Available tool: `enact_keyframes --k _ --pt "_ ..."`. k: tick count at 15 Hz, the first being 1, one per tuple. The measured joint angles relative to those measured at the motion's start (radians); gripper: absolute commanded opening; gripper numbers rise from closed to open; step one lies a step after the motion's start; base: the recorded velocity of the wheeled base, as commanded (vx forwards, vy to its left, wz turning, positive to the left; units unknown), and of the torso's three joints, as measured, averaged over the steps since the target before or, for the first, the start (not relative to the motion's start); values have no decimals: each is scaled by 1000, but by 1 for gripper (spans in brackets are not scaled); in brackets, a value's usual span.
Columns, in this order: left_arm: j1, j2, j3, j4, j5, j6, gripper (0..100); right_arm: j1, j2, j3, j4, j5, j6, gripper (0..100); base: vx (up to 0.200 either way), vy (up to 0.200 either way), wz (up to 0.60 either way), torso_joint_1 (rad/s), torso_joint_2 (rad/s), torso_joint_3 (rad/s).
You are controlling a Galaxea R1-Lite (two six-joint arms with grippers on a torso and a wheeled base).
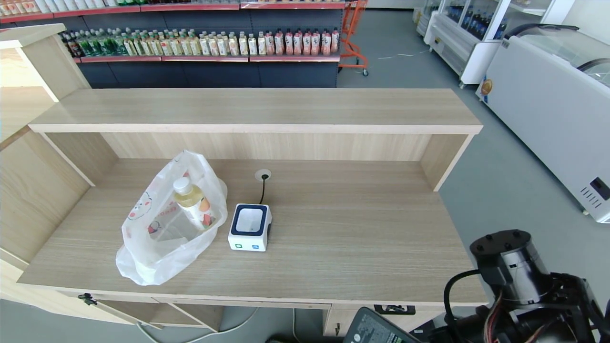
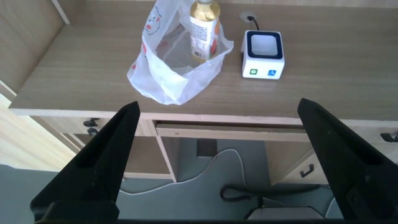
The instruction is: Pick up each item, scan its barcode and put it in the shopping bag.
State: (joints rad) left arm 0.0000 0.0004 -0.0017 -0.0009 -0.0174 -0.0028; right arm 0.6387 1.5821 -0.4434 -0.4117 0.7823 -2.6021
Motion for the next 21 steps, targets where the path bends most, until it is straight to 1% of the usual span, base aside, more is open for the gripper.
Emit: enact_keyframes --k 3,6,9,13,21 --pt "0 0 0 0 -1 0 100 4 0 -5 -19 66 -62 0 0 0 0 0 0 0" --pt "0 0 0 0 0 0 100 2 0 -4 -47 94 -89 0 0 0 0 0 0 0" --pt "0 0 0 0 0 0 100 -19 3 -5 -172 150 -99 0 0 0 0 0 0 0" --pt "0 0 0 0 0 0 100 -41 6 1 -190 159 -100 0 0 0 0 0 0 0" --pt "0 0 0 0 0 0 100 -41 16 7 -191 169 -99 0 0 0 0 0 0 0"
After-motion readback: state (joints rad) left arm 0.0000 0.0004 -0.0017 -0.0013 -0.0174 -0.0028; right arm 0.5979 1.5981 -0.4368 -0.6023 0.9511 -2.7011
